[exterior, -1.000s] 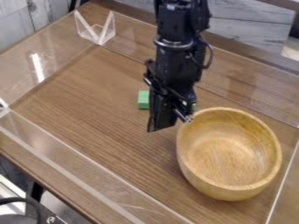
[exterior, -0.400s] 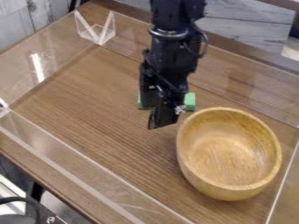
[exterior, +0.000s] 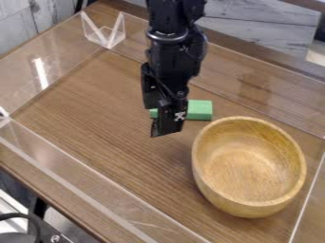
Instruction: Put the green block in the brown bowl
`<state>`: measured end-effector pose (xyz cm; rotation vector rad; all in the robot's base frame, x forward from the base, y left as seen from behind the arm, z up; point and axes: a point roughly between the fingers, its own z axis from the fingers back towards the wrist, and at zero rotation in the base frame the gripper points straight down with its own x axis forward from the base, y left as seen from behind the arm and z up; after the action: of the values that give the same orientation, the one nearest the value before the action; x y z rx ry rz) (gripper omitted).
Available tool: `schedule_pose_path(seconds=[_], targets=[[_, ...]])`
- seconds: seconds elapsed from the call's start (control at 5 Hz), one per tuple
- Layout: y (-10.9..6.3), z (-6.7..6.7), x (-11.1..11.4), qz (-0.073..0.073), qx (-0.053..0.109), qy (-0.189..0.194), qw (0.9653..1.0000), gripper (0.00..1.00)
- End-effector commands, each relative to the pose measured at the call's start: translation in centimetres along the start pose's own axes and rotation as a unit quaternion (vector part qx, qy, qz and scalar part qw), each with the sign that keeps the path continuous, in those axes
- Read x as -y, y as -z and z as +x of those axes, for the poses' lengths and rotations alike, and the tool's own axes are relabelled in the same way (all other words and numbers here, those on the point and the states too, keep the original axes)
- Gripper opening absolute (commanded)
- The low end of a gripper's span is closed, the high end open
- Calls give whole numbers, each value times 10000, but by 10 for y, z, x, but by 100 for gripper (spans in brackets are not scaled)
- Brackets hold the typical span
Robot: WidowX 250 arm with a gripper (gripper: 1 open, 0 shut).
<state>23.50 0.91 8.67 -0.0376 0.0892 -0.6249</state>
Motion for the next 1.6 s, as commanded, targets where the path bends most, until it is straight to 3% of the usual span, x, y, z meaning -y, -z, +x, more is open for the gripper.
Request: schedule_pose_path(seconds=[0.0,0.6,1.4], targets=[[-8,4,-12,346,337,168,9987,100],[11,16,-33,592,568,397,9958,100],[28,26,-51,680,674,343,9948,100]])
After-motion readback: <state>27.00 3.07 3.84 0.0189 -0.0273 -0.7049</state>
